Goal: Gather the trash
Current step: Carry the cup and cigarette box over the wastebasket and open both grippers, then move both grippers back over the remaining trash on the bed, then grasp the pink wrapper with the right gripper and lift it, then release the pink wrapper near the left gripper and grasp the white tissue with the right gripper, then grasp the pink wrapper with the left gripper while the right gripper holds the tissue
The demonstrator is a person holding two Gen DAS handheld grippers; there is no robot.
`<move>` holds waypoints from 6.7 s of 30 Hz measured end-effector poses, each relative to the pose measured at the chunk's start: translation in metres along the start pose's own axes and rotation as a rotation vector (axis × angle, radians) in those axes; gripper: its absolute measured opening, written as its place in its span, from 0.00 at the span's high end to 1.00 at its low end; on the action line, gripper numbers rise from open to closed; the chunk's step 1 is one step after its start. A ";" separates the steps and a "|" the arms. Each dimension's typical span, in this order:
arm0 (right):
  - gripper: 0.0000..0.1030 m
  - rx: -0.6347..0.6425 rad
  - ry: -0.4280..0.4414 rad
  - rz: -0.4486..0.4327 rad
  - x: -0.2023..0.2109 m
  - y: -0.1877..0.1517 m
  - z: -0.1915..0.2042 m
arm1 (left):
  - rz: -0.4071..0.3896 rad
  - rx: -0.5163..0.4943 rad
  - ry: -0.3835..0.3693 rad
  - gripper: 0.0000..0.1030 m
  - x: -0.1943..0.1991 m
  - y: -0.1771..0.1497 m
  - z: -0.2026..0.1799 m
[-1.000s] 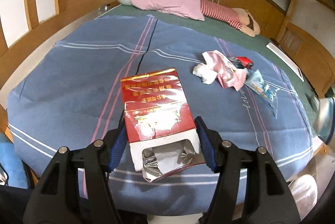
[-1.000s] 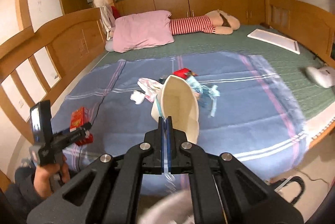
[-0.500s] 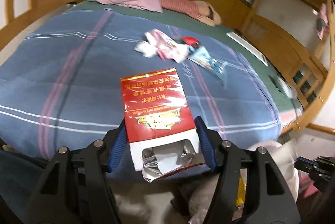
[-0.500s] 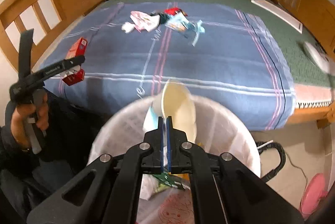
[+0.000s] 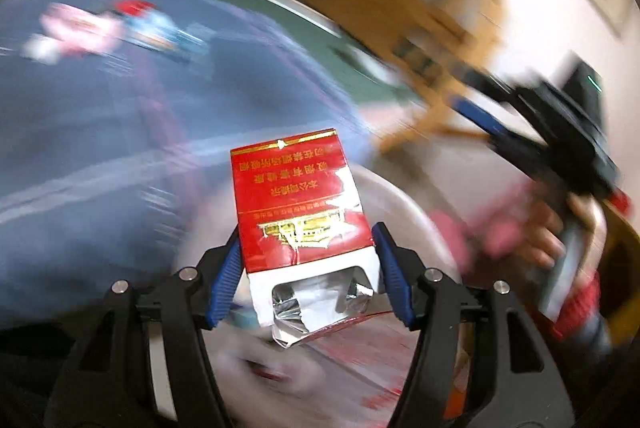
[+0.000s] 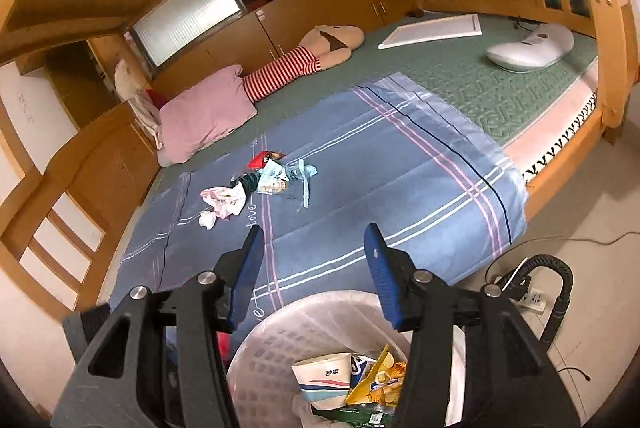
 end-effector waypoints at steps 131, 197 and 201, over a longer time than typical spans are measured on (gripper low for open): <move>0.25 0.442 -0.004 0.612 -0.472 -0.089 0.235 | -0.260 1.048 0.997 0.03 0.152 0.001 0.345; 0.75 0.097 -0.101 0.557 -0.266 -0.123 0.113 | 0.048 0.401 1.008 0.70 0.051 0.055 0.304; 0.75 0.100 -0.103 0.516 -0.264 -0.120 0.115 | 0.007 0.416 1.023 0.72 0.059 0.060 0.305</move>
Point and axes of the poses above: each gripper's, at about its wrist camera, not at the fingertips, and x roughly against the way its jaws point, z to its left, y to its top, the point moved 6 cm from there along -x, roughly the way its jaws point, and after that the axes turned 11 degrees about y, right-handed, at the moved point
